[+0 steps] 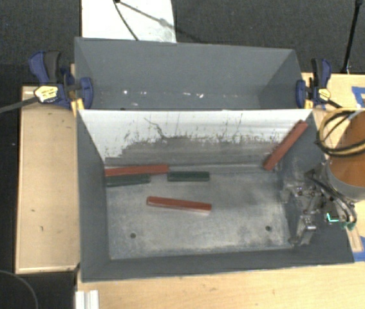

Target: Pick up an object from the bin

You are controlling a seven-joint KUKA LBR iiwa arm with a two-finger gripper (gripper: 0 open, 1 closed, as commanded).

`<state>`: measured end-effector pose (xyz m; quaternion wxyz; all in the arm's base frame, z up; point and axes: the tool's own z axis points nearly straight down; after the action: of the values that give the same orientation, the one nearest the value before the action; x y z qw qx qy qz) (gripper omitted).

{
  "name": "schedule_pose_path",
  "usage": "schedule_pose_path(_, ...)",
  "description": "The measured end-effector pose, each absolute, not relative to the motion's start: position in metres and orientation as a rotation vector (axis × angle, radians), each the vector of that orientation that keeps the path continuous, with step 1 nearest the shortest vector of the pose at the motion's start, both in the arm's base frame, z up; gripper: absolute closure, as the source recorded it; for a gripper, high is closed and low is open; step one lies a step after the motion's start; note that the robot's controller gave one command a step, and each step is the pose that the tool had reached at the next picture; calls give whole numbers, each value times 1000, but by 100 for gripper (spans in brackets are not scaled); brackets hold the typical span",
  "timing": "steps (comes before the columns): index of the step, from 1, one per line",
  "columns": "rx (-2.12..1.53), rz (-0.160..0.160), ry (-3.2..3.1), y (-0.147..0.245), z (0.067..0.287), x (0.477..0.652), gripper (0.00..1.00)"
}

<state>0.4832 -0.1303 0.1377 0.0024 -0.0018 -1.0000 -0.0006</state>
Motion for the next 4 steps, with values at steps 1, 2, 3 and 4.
schedule_pose_path(1,82,-8,-3139,-53,109,503,0)
schedule_pose_path(2,8,-9,-3148,24,89,569,0)
schedule_pose_path(3,-21,-3,-3138,62,69,522,0)
schedule_pose_path(4,-17,-1,-3143,59,70,525,100)
